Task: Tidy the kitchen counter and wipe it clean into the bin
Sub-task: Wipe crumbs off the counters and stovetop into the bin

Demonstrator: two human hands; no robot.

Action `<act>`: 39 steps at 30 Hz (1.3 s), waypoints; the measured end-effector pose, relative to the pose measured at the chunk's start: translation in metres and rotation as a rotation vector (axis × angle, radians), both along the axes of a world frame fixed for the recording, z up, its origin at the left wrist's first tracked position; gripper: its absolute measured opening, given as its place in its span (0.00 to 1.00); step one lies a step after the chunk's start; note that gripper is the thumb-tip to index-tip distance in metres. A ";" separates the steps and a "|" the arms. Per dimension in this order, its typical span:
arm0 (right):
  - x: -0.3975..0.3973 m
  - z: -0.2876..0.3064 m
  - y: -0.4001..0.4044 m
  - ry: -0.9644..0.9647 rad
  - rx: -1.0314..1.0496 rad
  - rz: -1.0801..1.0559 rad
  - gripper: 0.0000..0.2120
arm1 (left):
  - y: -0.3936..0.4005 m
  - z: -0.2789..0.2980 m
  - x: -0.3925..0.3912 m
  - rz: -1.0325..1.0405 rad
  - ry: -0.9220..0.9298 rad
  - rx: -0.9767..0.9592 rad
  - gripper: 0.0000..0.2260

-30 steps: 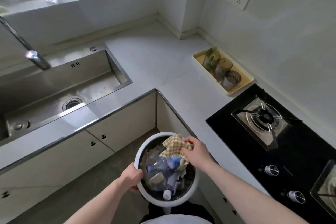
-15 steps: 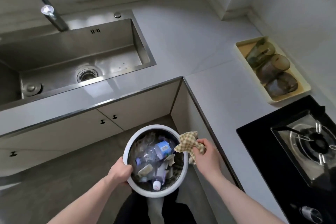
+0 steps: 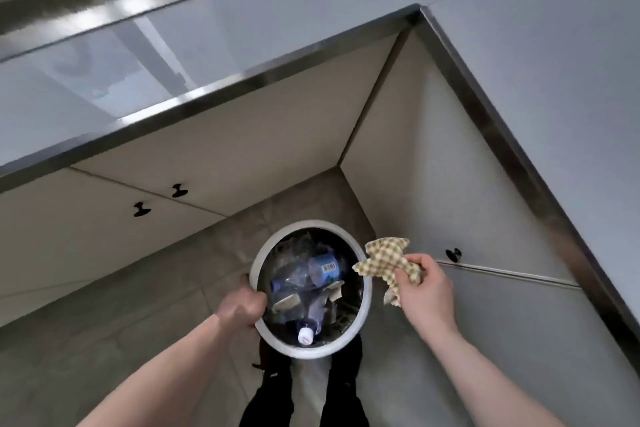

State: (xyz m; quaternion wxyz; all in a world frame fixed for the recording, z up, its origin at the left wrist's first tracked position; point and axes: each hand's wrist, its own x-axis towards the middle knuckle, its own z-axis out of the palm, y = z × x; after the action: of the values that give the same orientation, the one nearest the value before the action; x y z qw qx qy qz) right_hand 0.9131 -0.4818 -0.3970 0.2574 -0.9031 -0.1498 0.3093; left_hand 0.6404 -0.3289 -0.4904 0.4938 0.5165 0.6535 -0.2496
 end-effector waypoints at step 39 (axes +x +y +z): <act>-0.095 0.328 0.017 0.037 0.290 0.344 0.10 | -0.007 0.423 -0.049 -0.366 -0.314 0.400 0.18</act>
State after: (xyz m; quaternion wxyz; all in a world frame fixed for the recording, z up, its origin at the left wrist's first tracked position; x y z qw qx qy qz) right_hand 0.8181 -0.4646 -0.0686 0.3306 -0.8119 -0.3399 0.3405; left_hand 0.5916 -0.3359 -0.0678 0.4241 0.7447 0.5016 -0.1182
